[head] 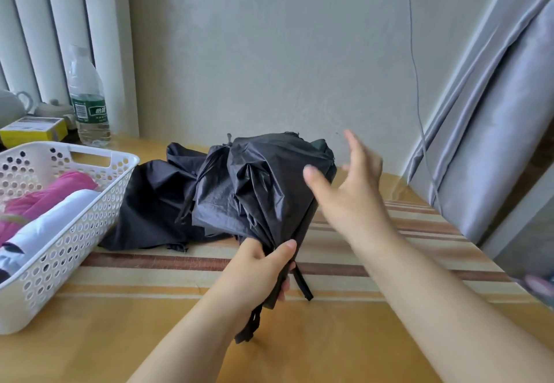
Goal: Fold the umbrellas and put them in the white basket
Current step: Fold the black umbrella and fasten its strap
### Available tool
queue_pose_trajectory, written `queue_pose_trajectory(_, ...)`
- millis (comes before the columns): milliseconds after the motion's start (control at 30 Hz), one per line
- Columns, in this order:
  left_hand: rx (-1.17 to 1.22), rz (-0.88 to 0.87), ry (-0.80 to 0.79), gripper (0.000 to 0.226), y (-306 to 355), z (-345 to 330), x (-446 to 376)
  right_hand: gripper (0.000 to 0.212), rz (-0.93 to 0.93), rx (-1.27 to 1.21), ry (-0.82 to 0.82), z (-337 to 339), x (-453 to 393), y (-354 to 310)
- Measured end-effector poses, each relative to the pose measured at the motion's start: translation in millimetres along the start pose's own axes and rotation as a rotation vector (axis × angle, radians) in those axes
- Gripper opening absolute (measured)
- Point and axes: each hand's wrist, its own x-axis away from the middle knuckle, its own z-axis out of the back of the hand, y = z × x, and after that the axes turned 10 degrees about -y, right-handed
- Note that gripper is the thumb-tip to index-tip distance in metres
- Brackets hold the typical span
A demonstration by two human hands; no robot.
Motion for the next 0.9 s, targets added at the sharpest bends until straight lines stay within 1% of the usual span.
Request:
queue_pose_trajectory(33,-0.037,-0.005,0.005,0.033,0,0,0,0.066,0.144,0.023,0.014,8,-6,-11)
queue_pose_trajectory(67,-0.078,-0.01,0.003,0.033,1,-1,0,0.059,0.233,0.073,-0.031,14,-15,-21)
queue_pose_trajectory(100,-0.117,-0.016,-0.002,0.033,0,-1,0,0.055,0.272,0.15,-0.107,17,-27,-28)
queue_pose_trajectory(133,-0.157,-0.023,-0.009,0.033,0,-2,0,0.055,0.264,0.252,-0.197,18,-41,-33)
queue_pose_trajectory(200,-0.234,-0.035,-0.019,0.031,-1,-3,0,0.059,0.163,0.456,-0.351,14,-65,-41)
queue_pose_trajectory(233,-0.256,-0.037,-0.022,0.03,-1,-3,0,0.06,0.115,0.509,-0.398,11,-72,-44)
queue_pose_trajectory(267,-0.261,-0.035,-0.024,0.029,0,-3,1,0.061,0.089,0.511,-0.426,9,-78,-46)
queue_pose_trajectory(300,-0.251,-0.034,-0.024,0.028,0,-2,1,0.06,0.086,0.451,-0.443,10,-81,-48)
queue_pose_trajectory(367,-0.19,-0.02,-0.016,0.028,0,4,0,0.042,0.108,0.26,-0.468,21,-82,-48)
queue_pose_trajectory(433,-0.061,-0.002,-0.006,0.032,2,10,-2,0.023,0.142,0.026,-0.424,42,-81,-38)
queue_pose_trajectory(467,0.006,-0.003,-0.006,0.034,2,14,-3,0.02,0.145,-0.075,-0.386,52,-80,-27)
queue_pose_trajectory(533,0.107,-0.027,-0.016,0.03,5,18,-2,0.018,0.09,-0.165,-0.327,67,-73,0)
queue_pose_trajectory(633,0.164,-0.05,-0.069,0.024,9,18,1,0.012,-0.065,-0.211,-0.338,77,-57,37)
queue_pose_trajectory(733,0.209,-0.052,-0.128,0.022,7,16,1,0.015,-0.105,-0.447,-0.286,85,-49,48)
queue_pose_trajectory(767,0.236,-0.068,-0.152,0.027,7,16,1,0.019,-0.084,-0.498,-0.3,88,-46,48)
queue_pose_trajectory(833,0.357,-0.144,-0.217,0.045,5,16,-1,0.025,-0.04,-0.565,-0.36,95,-42,46)
queue_pose_trajectory(900,0.483,-0.178,-0.253,0.065,5,17,-2,0.017,-0.037,-0.585,-0.481,101,-38,42)
